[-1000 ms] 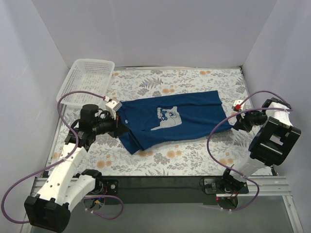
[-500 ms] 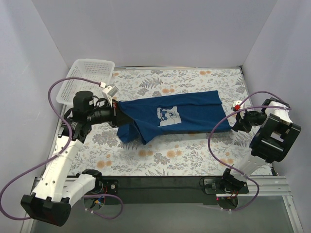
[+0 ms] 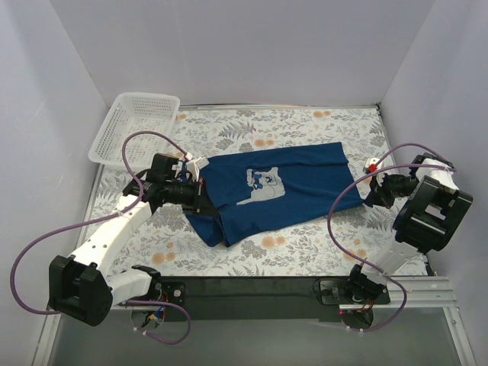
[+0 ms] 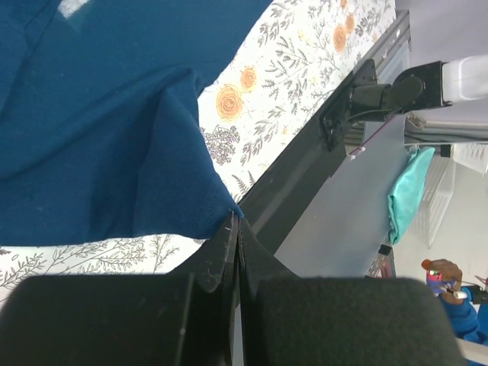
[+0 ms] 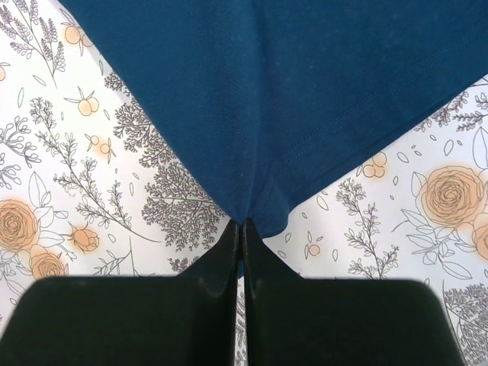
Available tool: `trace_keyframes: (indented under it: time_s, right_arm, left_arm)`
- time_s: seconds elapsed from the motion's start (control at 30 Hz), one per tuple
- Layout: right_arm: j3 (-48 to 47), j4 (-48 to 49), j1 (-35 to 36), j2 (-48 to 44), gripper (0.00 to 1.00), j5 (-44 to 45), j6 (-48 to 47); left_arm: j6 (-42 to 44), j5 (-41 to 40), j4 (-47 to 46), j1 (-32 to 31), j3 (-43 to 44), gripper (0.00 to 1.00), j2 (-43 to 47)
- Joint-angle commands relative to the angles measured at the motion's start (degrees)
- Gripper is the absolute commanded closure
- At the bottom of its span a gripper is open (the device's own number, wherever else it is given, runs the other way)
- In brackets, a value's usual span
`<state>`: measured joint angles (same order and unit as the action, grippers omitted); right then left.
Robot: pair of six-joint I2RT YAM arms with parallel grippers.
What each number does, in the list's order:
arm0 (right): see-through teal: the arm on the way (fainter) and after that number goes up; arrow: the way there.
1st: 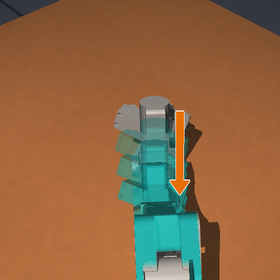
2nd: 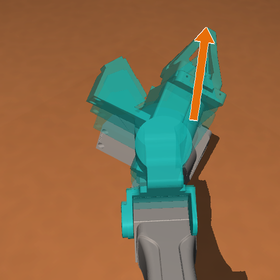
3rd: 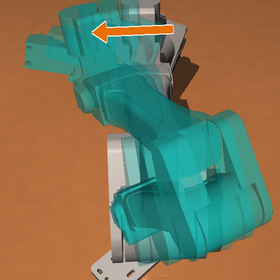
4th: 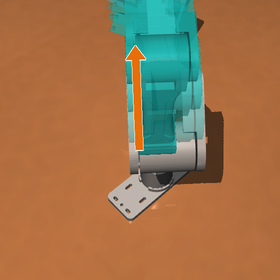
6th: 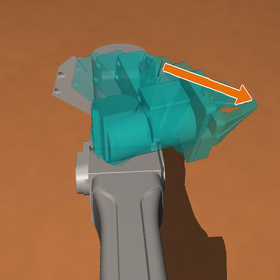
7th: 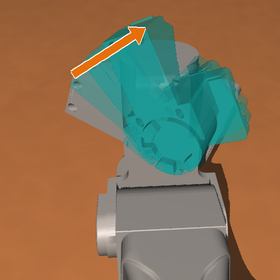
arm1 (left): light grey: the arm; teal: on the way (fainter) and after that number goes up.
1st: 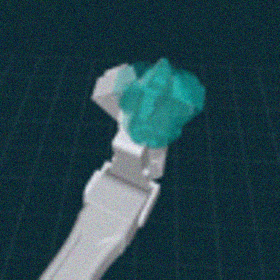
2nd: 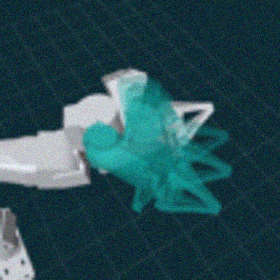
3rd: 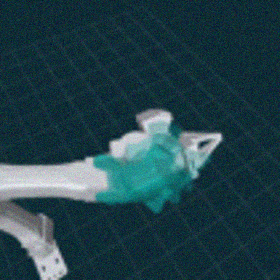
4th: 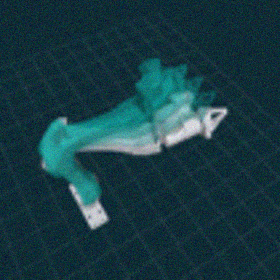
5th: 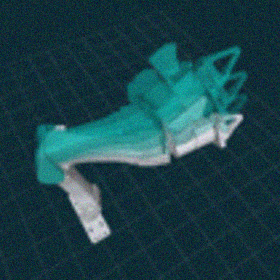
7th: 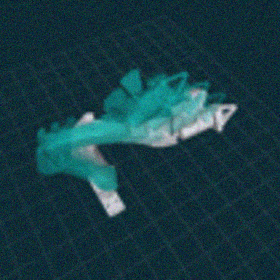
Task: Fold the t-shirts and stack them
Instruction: Fold the tshirt
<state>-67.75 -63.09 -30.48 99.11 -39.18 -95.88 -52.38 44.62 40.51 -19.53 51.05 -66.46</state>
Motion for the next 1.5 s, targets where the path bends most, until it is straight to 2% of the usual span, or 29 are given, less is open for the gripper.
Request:
trace_keyframes:
  time_s: [0.0, 0.13, 0.27, 0.33, 0.5, 0.53, 0.57, 0.6, 0.7, 0.8, 0.87, 0.93, 1.03, 1.07, 1.2, 1.23, 1.47]
  right_arm:
    - [-2.1, -1.1, 0.4, 1.2, 0.99, -1.0, 0.3]
    - [-2.2, -1.1, 1.1, 2.0, 0.99, -0.9, 0.8]
    - [-1.3, -0.9, 1.2, 1.7, 0.99, -0.5, 0.1]
    - [-0.9, -0.7, 1.2, 1.5, 0.99, 0.0, -0.2]
    - [-1.0, -0.3, 1.2, 1.9, 0.99, 0.2, -0.2]
    - [-1.0, -0.3, 1.2, 2.0, 0.99, 0.2, -0.1]
    - [-1.1, -0.3, 1.2, 2.0, 0.99, 0.2, -0.1]
    - [-1.1, -0.2, 1.2, 2.1, 0.99, 0.1, 0.0]
    - [-1.2, -0.1, 1.2, 2.3, 0.99, -0.1, 0.1]
    - [-0.9, 0.1, 1.2, 2.2, 0.99, -0.3, 0.1]
    - [-0.5, 0.5, 1.3, 2.3, 0.99, -0.5, 0.2]
    - [-0.2, 1.0, 1.6, 2.3, 0.99, -0.6, 0.4]
    - [0.3, 1.7, 1.8, 2.5, 0.99, -1.0, 1.0]
    - [0.9, 1.9, 1.8, 2.2, 0.99, -1.0, 1.0]
    - [2.2, 2.4, 1.8, 1.7, 0.99, -0.7, 0.8]
    - [2.4, 2.4, 1.8, 1.7, 0.99, -0.5, 0.8]
    - [2.9, 2.9, 1.8, 1.3, 0.99, -0.7, 0.5]
  left_arm:
    - [-1.7, -1.5, -1.4, -0.2, 0.6, 1.00, -0.2]
    - [-1.8, -2.0, -2.5, -2.5, 1.9, 1.00, -5.0]
    - [-3.1, -3.0, -1.4, -9.9, 0.6, 1.00, -7.3]
    - [-5.5, -4.7, -0.8, -12.7, -0.9, 1.00, -4.7]
    - [-13.8, -12.1, 0.7, -13.4, -7.4, 0.99, 5.2]
    - [-16.9, -16.0, 1.4, -13.4, -7.9, 0.89, 7.3]
    - [-18.1, -17.3, 2.7, -13.4, -8.3, 0.57, 8.3]
    - [-19.2, -18.8, 3.2, -13.4, -8.5, 0.44, 9.2]
    - [-26.4, -27.4, 4.2, -13.4, -8.6, 0.28, 15.4]
    - [-35.7, -39.5, 7.8, -13.4, -7.5, 0.20, 21.8]
    - [-40.4, -46.3, 10.0, -13.4, -8.0, 0.19, 24.8]
    - [-47.2, -47.3, 8.4, -13.4, -11.0, 0.19, 25.4]
    - [-54.2, -48.3, 4.4, -13.3, -15.2, 0.19, 20.5]
    - [-57.2, -51.8, 4.1, -13.4, -15.4, 0.21, 17.5]
    - [-63.1, -55.8, -1.5, -12.6, -17.1, 0.36, 12.8]
    - [-64.8, -56.5, -1.9, -12.5, -17.5, 0.42, 11.9]
    - [-72.7, -59.0, 1.2, -10.6, -19.8, 0.56, 7.7]
